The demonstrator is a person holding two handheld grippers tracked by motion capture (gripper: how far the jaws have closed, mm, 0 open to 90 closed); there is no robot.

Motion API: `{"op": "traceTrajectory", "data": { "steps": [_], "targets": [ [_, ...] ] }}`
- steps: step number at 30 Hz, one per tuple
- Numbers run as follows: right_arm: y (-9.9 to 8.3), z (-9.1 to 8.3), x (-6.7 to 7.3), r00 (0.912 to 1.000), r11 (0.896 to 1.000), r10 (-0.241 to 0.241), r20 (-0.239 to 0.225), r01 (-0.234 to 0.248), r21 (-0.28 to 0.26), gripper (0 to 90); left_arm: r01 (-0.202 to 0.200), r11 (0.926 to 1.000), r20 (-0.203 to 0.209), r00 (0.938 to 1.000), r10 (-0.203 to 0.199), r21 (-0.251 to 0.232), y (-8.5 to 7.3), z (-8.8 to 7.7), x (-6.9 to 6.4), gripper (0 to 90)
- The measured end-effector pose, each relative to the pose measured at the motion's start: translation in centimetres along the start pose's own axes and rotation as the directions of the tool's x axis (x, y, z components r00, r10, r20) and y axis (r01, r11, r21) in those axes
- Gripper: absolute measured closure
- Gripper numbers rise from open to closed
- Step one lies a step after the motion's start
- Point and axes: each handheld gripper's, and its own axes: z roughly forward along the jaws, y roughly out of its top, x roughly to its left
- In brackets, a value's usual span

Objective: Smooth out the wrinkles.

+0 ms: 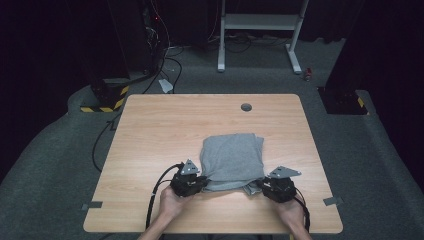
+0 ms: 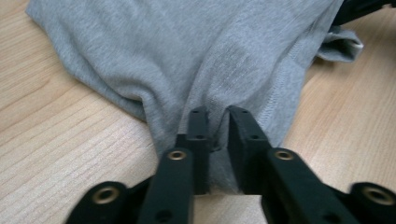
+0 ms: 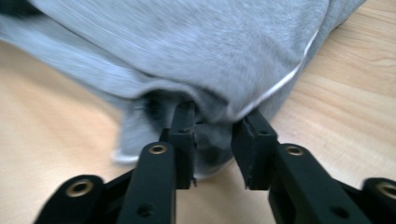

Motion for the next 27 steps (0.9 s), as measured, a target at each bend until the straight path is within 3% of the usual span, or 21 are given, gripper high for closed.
{"op": "traceTrajectory", "data": {
  "steps": [2,4,9,12,14,16,18,21,22,26,27],
  "targets": [
    [-0.6,-1.1,-0.1,0.9985,0.998,0.039,-0.037,-0.041,-0.042,64.9,-0.001,1.0,-0.015,0.9999,0.001,-0.009,0.0,0.0,-0.1,68.4],
    [-0.9,-1.8,-0.1,0.9981,0.996,0.056,-0.026,-0.058,-0.067,62.1,0.0,0.9999,-0.022,0.9998,0.0,-0.011,0.0,0.1,0.0,67.6],
    [-0.8,-2.0,-0.2,0.997,0.992,0.071,0.032,-0.067,-0.107,59.2,-0.015,0.9999,-0.013,0.9998,0.015,-0.005,-0.1,0.6,-0.2,78.7],
    [-0.5,-1.1,-0.1,0.9974,0.996,0.061,0.039,-0.058,-0.073,71.7,-0.025,0.9997,0.001,0.9997,0.025,-0.005,-0.3,0.5,-0.5,86.5],
    [-0.5,-0.5,0.0,0.9983,0.998,0.046,0.035,-0.045,-0.038,83.7,-0.044,0.999,0.004,0.999,0.044,0.008,-0.4,0.4,-0.7,87.9],
    [-0.6,-0.2,0.3,0.9986,1.0,0.014,0.05,-0.013,-0.007,89.3,-0.064,0.9977,-0.004,0.998,0.064,0.022,-0.6,0.2,-0.9,87.8],
    [-0.8,-0.1,0.4,0.9961,1.0,-0.02,0.086,0.018,0.025,89.5,-0.121,0.9913,-0.039,0.9916,0.123,0.052,-1.1,0.0,-1.3,83.7],
    [-1.3,-0.3,-0.3,0.9945,0.999,0.006,0.105,-0.01,0.035,87.9,-0.084,0.9961,0.002,0.9964,0.084,0.027,-1.4,-0.4,-0.9,74.7],
    [-1.4,-0.6,-0.6,0.9951,0.999,0.036,0.092,-0.037,0.01,84.1,-0.074,0.9971,0.008,0.9972,0.074,0.016,-1.4,-0.6,-0.8,70.3],
    [-0.6,-1.4,-0.5,0.9943,0.995,0.079,0.072,-0.074,-0.067,67.1,-0.019,0.9978,0.039,0.999,0.022,-0.064,-0.5,-1.5,-0.4,54.3],
    [-0.2,-1.3,-0.5,0.9939,0.994,0.084,0.071,-0.079,-0.077,64.2,-0.024,0.9971,0.035,0.999,0.027,-0.072,-0.2,-1.7,-0.4,50.6]
  ]
}}
